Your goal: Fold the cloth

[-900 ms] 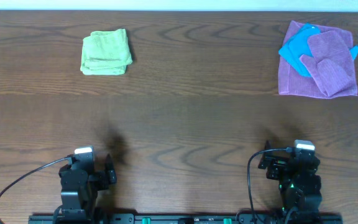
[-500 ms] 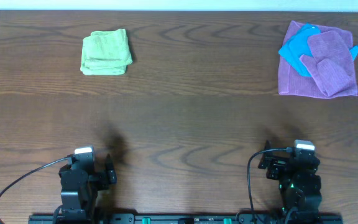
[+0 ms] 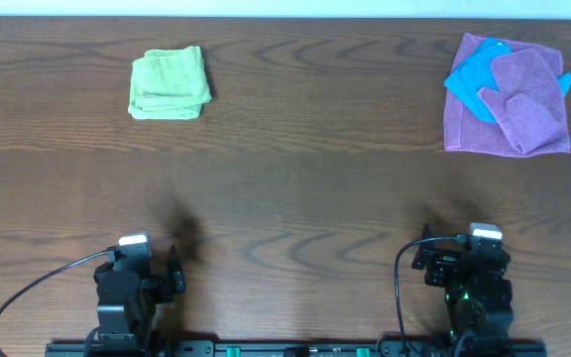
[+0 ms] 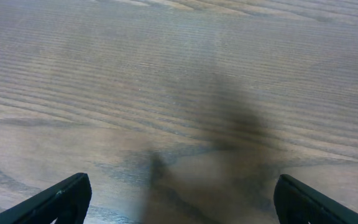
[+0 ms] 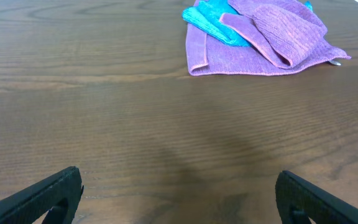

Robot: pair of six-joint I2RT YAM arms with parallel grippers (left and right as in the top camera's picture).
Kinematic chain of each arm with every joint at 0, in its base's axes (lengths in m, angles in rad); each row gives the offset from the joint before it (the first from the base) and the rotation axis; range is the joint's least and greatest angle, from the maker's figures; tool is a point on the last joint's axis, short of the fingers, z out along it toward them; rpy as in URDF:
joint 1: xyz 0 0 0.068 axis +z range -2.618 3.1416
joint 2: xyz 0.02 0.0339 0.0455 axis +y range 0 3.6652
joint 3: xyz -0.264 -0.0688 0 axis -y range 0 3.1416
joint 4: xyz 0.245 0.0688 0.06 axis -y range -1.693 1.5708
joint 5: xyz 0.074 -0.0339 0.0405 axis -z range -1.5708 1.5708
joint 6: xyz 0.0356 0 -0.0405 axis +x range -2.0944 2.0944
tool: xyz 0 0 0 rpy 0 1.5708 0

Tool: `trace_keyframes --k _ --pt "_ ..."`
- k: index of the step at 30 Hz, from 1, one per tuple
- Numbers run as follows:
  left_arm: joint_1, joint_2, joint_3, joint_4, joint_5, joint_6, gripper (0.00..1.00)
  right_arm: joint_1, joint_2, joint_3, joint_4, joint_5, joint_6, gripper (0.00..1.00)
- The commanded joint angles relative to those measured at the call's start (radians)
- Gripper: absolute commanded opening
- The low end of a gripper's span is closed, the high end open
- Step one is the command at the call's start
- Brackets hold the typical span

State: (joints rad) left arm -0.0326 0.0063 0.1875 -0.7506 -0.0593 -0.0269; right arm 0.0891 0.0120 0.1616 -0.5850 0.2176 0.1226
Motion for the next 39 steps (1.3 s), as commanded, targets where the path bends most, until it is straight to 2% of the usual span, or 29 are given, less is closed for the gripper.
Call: trace_keyframes --k 1,25,31,39 --pt "0.006 0.001 -0.014 -0.038 0.004 -0.003 0.95 0.010 -0.002 -0.007 0.000 0.010 0.011 0.99" --pt "0.006 0.001 -0.014 -0.038 0.004 -0.003 0.95 0.010 -0.002 -0.007 0.002 0.006 0.011 0.99" --pt "0.006 0.001 -0.014 -0.038 0.004 -0.003 0.95 0.010 -0.002 0.000 -0.025 -0.167 0.011 0.99" --pt "0.006 0.001 -0.014 -0.038 0.004 -0.003 0.95 0.010 0.048 0.104 -0.077 -0.207 0.022 0.99"
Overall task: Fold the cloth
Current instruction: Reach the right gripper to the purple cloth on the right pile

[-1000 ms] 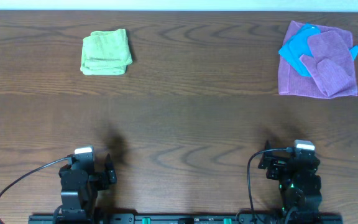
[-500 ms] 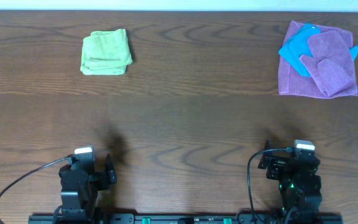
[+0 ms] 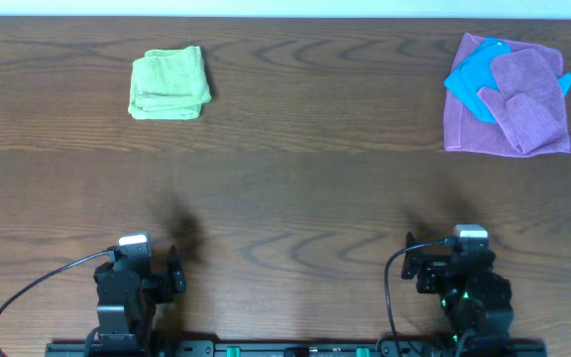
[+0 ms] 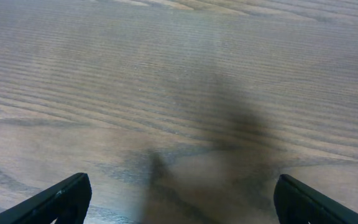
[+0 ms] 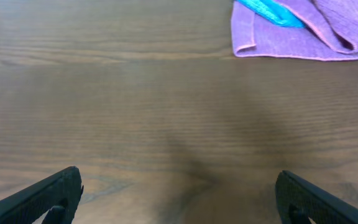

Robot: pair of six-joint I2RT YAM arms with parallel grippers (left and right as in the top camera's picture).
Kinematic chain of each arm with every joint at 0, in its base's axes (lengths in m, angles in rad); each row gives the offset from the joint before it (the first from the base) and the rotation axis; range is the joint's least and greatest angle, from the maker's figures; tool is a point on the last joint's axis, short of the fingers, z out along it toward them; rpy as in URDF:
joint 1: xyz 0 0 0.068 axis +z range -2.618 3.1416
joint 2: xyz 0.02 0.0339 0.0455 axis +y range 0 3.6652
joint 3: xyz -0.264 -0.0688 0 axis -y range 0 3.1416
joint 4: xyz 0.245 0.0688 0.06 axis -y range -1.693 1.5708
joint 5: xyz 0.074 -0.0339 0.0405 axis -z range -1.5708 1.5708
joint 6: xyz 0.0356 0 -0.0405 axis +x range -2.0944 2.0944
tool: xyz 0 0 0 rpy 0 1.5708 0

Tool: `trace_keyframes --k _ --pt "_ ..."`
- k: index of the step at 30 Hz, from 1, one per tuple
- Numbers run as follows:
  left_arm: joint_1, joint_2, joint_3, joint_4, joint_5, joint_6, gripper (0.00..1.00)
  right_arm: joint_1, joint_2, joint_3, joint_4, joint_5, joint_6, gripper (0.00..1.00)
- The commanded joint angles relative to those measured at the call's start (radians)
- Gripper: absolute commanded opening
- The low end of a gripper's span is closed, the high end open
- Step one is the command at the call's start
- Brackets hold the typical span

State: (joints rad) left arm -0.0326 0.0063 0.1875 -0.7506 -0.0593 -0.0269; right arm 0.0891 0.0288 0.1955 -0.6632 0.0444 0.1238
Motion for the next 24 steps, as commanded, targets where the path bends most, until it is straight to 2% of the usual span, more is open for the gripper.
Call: trace_keyframes --k 1,7,11,16,20,24 --pt "0.006 0.001 -0.014 -0.038 0.004 -0.003 0.95 0.010 0.047 0.089 0.002 -0.034 0.040 0.99" --pt "0.006 0.001 -0.014 -0.038 0.004 -0.003 0.95 0.010 0.283 0.296 0.000 -0.033 0.211 0.99" --pt "0.006 0.001 -0.014 -0.038 0.004 -0.003 0.95 0.009 0.477 0.416 -0.036 -0.010 0.249 0.99" --pt "0.006 0.001 -0.014 -0.038 0.004 -0.003 0.95 -0.013 0.706 0.619 -0.200 0.181 0.265 0.99" --pt "0.006 0.001 -0.014 -0.038 0.004 -0.003 0.95 -0.092 0.871 0.802 -0.303 0.219 0.291 0.99" --pt "0.006 0.001 -0.014 -0.038 0.004 -0.003 0.95 -0.211 1.033 0.937 -0.334 0.107 0.291 0.99"
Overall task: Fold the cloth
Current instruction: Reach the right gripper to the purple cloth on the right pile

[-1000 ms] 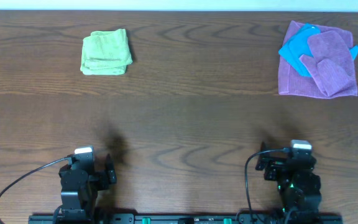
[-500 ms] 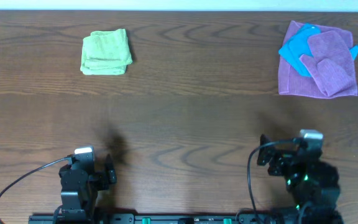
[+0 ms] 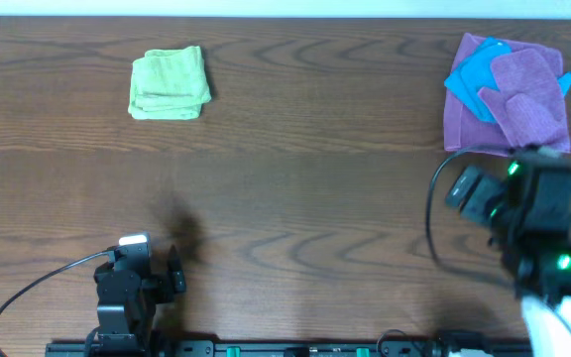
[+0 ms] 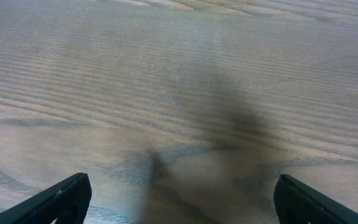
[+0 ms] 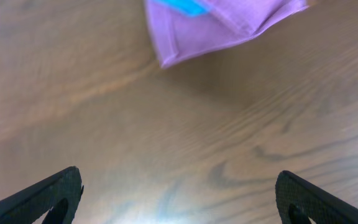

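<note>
A purple cloth [image 3: 523, 109] lies crumpled at the table's far right with a blue cloth [image 3: 474, 79] on its left part. In the right wrist view the purple cloth's near corner [image 5: 222, 22] shows at the top, a strip of the blue cloth [image 5: 182, 6] above it. My right gripper [image 3: 479, 188] hangs raised over the table just short of that corner, open and empty [image 5: 179, 202]. My left gripper [image 3: 174, 272] rests low at the front left, open [image 4: 179, 202] over bare wood.
A green cloth [image 3: 170, 84], folded into a small square, lies at the far left. The wooden table [image 3: 295, 198] runs the full width. Cables trail from both arm bases along the front edge.
My right arm has lifted off its rest at the front right and moved toward the purple cloth, now hanging just short of its near corner. The left arm has not moved.
Both grippers rested open at the front edge, the right one looking across the table at the cloth pile. Then the right one had turned and shifted slightly left. Now it is raised and close to the purple cloth's near corner. The cloths lie unchanged.
</note>
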Robot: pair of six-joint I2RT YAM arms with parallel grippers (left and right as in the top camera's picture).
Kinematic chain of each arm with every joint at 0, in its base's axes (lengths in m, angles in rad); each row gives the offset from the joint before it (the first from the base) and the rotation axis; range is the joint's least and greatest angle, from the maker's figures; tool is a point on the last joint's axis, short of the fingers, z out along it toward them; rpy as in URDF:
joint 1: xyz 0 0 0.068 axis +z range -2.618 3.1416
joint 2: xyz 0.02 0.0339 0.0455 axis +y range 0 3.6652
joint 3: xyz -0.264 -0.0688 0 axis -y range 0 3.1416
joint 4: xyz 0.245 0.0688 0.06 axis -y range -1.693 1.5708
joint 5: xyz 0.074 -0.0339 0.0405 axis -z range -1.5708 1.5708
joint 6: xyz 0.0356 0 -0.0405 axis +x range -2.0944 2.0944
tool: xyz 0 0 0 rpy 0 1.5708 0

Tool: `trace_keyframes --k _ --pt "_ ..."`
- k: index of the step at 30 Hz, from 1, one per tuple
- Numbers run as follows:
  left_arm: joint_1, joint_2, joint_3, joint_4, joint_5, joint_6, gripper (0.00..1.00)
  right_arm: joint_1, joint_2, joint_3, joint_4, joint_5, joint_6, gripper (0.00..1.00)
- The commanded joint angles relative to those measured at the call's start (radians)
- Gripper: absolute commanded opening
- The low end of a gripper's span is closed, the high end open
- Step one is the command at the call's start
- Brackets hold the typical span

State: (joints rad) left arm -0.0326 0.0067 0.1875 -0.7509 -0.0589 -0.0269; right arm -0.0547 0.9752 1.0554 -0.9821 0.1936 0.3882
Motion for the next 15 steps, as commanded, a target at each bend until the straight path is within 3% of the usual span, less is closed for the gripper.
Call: trace_keyframes --k 1,9,15 --pt "0.006 0.000 -0.014 -0.038 0.003 -0.003 0.95 -0.095 0.122 0.107 -0.026 -0.074 0.026 0.99" --pt "0.006 0.000 -0.014 -0.038 0.004 -0.003 0.95 -0.253 0.333 0.258 -0.068 -0.148 -0.031 0.99" --pt "0.006 0.000 -0.014 -0.038 0.004 -0.003 0.95 -0.267 0.393 0.257 0.062 -0.150 -0.163 0.99"
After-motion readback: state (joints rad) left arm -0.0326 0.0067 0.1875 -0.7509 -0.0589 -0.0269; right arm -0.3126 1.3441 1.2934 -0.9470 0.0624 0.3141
